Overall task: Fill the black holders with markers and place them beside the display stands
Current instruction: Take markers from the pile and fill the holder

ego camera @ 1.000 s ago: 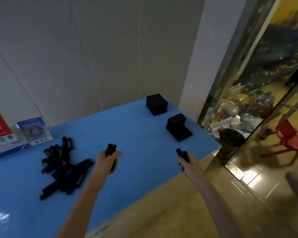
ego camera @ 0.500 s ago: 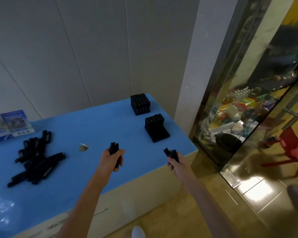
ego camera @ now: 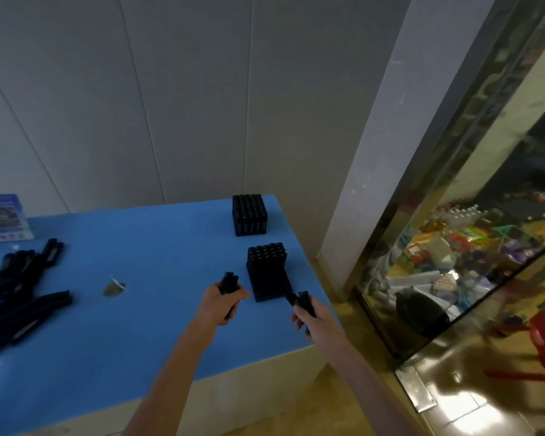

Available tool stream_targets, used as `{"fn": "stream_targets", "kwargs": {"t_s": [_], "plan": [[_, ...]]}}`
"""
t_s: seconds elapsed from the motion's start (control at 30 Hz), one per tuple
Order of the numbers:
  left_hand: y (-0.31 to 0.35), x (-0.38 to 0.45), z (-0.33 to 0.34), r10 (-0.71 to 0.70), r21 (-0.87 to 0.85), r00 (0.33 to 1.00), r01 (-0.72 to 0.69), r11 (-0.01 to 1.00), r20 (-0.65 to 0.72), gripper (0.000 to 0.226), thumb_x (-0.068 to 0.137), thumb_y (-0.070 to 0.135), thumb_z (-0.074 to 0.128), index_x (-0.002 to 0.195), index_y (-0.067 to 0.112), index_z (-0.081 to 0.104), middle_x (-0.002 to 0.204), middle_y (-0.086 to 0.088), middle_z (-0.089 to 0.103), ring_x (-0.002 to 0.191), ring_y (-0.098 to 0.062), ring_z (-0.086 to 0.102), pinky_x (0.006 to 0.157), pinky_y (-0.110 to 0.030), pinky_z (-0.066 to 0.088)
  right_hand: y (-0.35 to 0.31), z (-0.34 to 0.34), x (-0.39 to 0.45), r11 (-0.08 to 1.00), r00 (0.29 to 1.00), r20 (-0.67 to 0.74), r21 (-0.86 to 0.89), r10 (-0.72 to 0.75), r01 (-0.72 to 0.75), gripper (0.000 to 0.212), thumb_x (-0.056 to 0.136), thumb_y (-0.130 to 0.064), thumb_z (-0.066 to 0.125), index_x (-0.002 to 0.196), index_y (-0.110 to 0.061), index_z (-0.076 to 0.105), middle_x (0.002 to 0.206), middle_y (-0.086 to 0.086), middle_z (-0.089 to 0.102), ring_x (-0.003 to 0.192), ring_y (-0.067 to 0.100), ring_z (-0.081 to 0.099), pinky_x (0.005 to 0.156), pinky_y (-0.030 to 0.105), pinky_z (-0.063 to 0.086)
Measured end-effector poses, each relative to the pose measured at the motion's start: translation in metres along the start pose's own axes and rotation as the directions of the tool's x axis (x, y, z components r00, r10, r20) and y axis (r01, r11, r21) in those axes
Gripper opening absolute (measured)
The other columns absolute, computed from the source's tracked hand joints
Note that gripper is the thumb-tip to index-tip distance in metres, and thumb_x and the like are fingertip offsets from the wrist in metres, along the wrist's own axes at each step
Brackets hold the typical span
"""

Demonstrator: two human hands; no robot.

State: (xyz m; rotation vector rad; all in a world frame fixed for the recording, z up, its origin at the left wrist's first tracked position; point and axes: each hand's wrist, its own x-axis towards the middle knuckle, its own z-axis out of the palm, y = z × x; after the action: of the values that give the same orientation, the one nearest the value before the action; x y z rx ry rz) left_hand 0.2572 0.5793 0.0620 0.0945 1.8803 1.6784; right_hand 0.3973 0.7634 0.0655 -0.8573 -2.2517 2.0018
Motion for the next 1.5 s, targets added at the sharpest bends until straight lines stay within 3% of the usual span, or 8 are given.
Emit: {"fn": "stream_targets", "kwargs": {"t_s": [0.27, 0.47, 0.67, 0.83, 1.0, 1.13, 1.33, 1.5], "plan": [[0.009, 0.008, 0.045, -0.012, -0.016, 0.997, 0.011, 1.000, -0.078, 0.020, 0.082, 0.026, 0.081, 0.094, 0.012, 0.074, 0.046, 0.000, 0.044, 0.039, -0.013, 0.035, 0.043, -0.026, 0.026, -0.021, -0.016, 0.037, 0.995, 0.986, 0.154, 0.078, -0.068, 0.056, 0.013, 0.098, -0.015, 0.059, 0.110, -0.016, 0.064, 0.089, 0.004, 0.074, 0.071, 0.009, 0.065, 0.049, 0.025, 0.035], [0.025, 0.014, 0.062, 0.039, -0.015, 0.975, -0.043, 0.999, -0.217, 0.011, 0.080, 0.021, 0.082, 0.087, 0.015, 0.075, 0.043, 0.000, 0.047, 0.034, -0.011, 0.036, 0.038, -0.023, 0.029, -0.036, -0.019, 0.065, 0.991, 0.941, 0.308, 0.040, -0.137, 0.131, 0.020, 0.099, -0.015, 0.058, 0.116, -0.022, 0.064, 0.094, -0.001, 0.074, 0.080, 0.013, 0.069, 0.056, 0.026, 0.046], [0.036, 0.015, 0.065, 0.054, -0.003, 0.961, -0.057, 0.998, -0.270, 0.020, 0.080, 0.022, 0.083, 0.093, 0.009, 0.076, 0.045, 0.001, 0.048, 0.040, -0.012, 0.038, 0.043, -0.024, 0.032, -0.042, -0.024, 0.086, 0.990, 0.886, 0.442, 0.050, -0.144, 0.136, 0.018, 0.098, -0.015, 0.059, 0.113, -0.020, 0.068, 0.098, -0.002, 0.076, 0.094, 0.017, 0.073, 0.061, 0.024, 0.051], [0.042, 0.017, 0.050, 0.045, -0.048, 0.943, -0.065, 0.997, -0.331, 0.021, 0.080, 0.024, 0.083, 0.093, 0.010, 0.076, 0.048, -0.001, 0.046, 0.041, -0.011, 0.038, 0.042, -0.023, 0.032, -0.044, -0.025, 0.104, 0.988, 0.899, 0.413, 0.015, -0.145, 0.152, 0.020, 0.098, -0.016, 0.059, 0.109, -0.028, 0.070, 0.092, -0.005, 0.075, 0.088, 0.013, 0.071, 0.062, 0.020, 0.050], [0.042, 0.016, 0.023, 0.040, -0.059, 0.917, -0.069, 0.996, -0.397, 0.018, 0.081, 0.023, 0.082, 0.093, 0.011, 0.076, 0.047, -0.003, 0.044, 0.041, -0.011, 0.035, 0.041, -0.023, 0.029, -0.047, -0.031, 0.119, 0.984, 0.900, 0.414, -0.046, -0.138, 0.172, 0.018, 0.099, -0.022, 0.058, 0.108, -0.029, 0.071, 0.080, -0.012, 0.063, 0.075, 0.000, 0.058, 0.068, 0.016, 0.045], [0.035, 0.018, 0.004, 0.032, -0.077, 0.902, -0.072, 0.994, -0.430, 0.021, 0.082, 0.022, 0.081, 0.098, 0.010, 0.075, 0.047, -0.002, 0.043, 0.041, -0.012, 0.034, 0.041, -0.023, 0.027, -0.049, -0.030, 0.126, 0.994, 0.889, 0.446, 0.030, -0.105, 0.103, 0.028, 0.104, -0.027, 0.045, 0.111, -0.022, 0.071, 0.073, -0.005, 0.052, 0.066, 0.008, 0.046, 0.066, 0.021, 0.037], [0.031, 0.022, -0.010, 0.024, -0.106, 0.893, -0.080, 0.991, -0.449, 0.020, 0.082, 0.021, 0.081, 0.098, 0.010, 0.076, 0.049, -0.003, 0.042, 0.041, -0.012, 0.034, 0.040, -0.023, 0.026, -0.046, -0.027, 0.132, 0.993, 0.871, 0.478, 0.069, -0.116, 0.094, 0.040, 0.107, -0.032, 0.031, 0.115, -0.022, 0.069, 0.078, -0.005, 0.048, 0.071, 0.008, 0.044, 0.069, 0.021, 0.038], [0.029, 0.024, -0.017, 0.026, -0.111, 0.889, -0.085, 0.990, -0.457, 0.019, 0.082, 0.020, 0.081, 0.096, 0.009, 0.075, 0.047, -0.002, 0.041, 0.038, -0.012, 0.033, 0.039, -0.022, 0.025, -0.046, -0.022, 0.136, 0.997, 0.850, 0.520, 0.036, -0.080, 0.072, 0.021, 0.103, -0.024, 0.048, 0.107, -0.022, 0.069, 0.088, 0.000, 0.051, 0.083, 0.011, 0.053, 0.082, 0.025, 0.052]]}}
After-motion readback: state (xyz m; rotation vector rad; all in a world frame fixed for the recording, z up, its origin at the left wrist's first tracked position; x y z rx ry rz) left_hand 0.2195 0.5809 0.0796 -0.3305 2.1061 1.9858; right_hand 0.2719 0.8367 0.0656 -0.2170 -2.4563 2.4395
